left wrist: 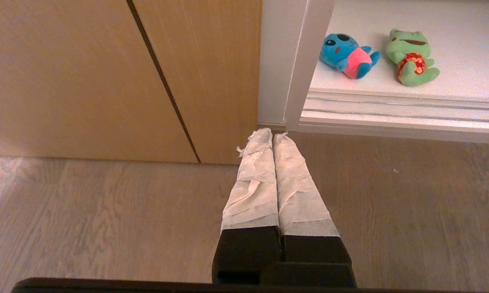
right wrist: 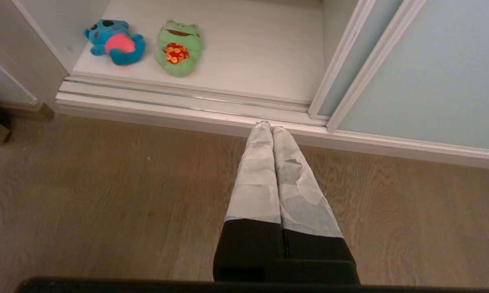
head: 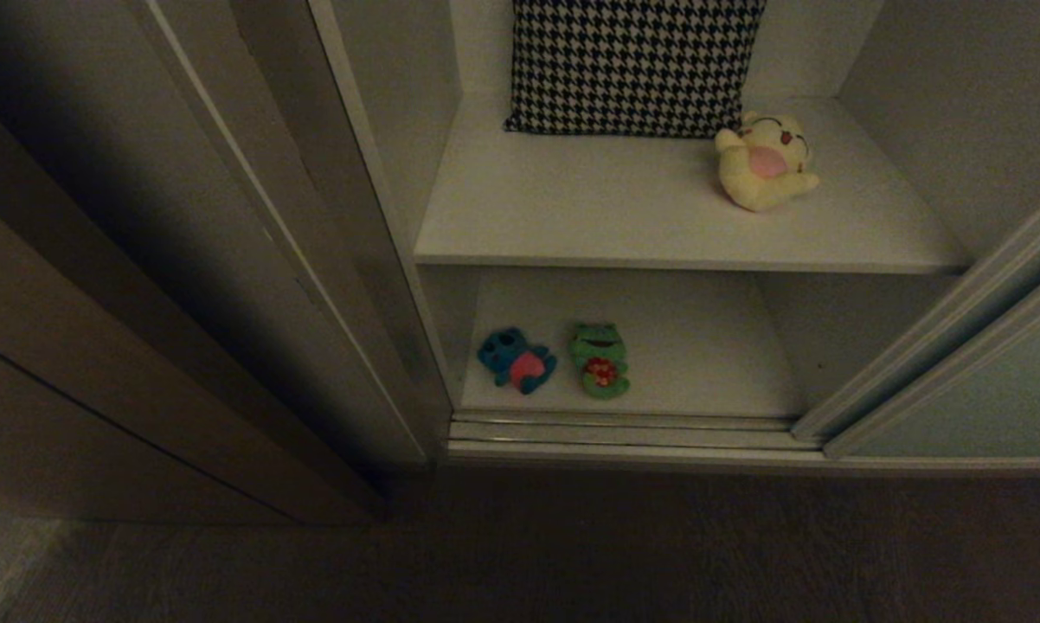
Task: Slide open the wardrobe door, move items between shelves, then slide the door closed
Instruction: Place the pink doll on the lower shelf
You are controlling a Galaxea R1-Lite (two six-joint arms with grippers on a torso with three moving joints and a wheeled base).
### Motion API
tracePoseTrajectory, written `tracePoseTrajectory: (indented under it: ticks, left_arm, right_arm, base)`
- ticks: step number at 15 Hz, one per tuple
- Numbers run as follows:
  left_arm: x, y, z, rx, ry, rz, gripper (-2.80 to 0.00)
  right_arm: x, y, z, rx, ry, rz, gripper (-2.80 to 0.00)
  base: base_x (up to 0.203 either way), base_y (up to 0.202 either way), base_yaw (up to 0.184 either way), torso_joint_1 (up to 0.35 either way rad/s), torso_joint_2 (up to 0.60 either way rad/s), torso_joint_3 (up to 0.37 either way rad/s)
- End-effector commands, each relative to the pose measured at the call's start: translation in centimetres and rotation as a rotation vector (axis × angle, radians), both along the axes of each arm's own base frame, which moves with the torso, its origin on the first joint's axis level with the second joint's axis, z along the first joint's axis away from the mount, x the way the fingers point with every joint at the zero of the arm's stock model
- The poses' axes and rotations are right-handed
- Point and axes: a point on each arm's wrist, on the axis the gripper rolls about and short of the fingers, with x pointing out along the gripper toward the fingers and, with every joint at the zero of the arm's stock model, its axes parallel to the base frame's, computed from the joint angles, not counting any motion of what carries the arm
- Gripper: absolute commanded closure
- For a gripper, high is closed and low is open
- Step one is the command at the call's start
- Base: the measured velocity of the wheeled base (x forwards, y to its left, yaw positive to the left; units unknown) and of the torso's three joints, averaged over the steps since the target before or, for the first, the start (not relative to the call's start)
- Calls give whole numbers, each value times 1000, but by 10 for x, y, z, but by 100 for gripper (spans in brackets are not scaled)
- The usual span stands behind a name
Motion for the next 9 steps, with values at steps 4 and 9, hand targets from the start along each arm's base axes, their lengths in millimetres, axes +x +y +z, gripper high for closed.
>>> tracePoseTrajectory:
  ticks: [4,9]
  left_arm:
    - [0,0,0,-9,1,7,0]
    - [0,0,0,-12,0,7,0]
  right_arm:
    - [0,0,0,0,0,1,0]
    - [0,0,0,0,0,1,0]
  base:
    - [0,0,0,0,0,0]
    - [0,0,0,0,0,0]
